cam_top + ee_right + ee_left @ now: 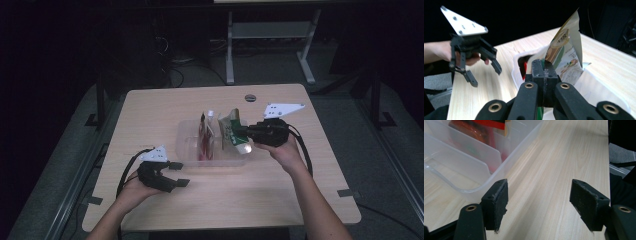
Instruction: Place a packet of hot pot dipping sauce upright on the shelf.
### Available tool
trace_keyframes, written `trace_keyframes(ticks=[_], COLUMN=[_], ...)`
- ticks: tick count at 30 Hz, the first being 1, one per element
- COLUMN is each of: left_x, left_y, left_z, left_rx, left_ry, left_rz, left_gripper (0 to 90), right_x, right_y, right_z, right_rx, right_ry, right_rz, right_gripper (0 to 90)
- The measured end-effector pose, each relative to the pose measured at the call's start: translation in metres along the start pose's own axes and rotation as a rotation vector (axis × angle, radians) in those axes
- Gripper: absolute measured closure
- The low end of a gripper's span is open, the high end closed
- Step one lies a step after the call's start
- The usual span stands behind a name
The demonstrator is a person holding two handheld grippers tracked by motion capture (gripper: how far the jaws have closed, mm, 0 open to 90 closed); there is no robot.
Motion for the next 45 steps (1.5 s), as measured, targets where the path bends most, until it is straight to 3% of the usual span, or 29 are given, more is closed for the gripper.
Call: trace_keyframes(ticks=[3,11,19,24,27,35,41,45], left_x=[0.000,0.001,0.001,0.002,0.001,0.000,0.000,0.000], left_y=[0.000,0.000,0.001,0.002,0.002,0.003,0.003,0.003], left_z=[0.000,0.000,0.000,0.000,0.000,-0.001,-0.001,-0.001], left_rx=[0.000,-0.003,-0.004,-0.006,-0.010,-0.016,-0.015,-0.015], left_ry=[0.000,0.004,0.002,0.011,0.009,0.008,0.007,0.005], left_rz=[0.002,-0.003,-0.005,-0.005,-0.006,-0.009,-0.009,-0.010], left_gripper=[29.6,29.4,29.4,29.4,29.5,29.4,29.4,29.4], right_x=[0.003,0.000,-0.015,-0.010,-0.006,-0.004,-0.009,-0.010], right_y=[0.006,0.012,0.012,0.017,0.019,0.020,0.019,0.019], right_z=[-0.004,-0.004,-0.006,-0.012,-0.013,-0.011,-0.009,-0.008], right_rx=[-0.021,-0.014,-0.041,-0.050,-0.032,-0.001,0.003,-0.002], right_ry=[0.000,-0.009,-0.031,-0.017,0.000,-0.011,0.002,-0.008], right_rz=[0.000,0.011,0.019,0.001,0.005,-0.001,0.036,0.009], right_gripper=[90.0,90.0,90.0,90.0,90.0,89.2,90.0,89.2])
Point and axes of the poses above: each handheld gripper's, and its own axes: y roughly forward along the jaws, z roughly out of its top, x roughly to its right, the point moved 4 cm from there along y, roughly forward along the jaws, and after that the axes turned 5 degrees about z, right-handed, at the moved point
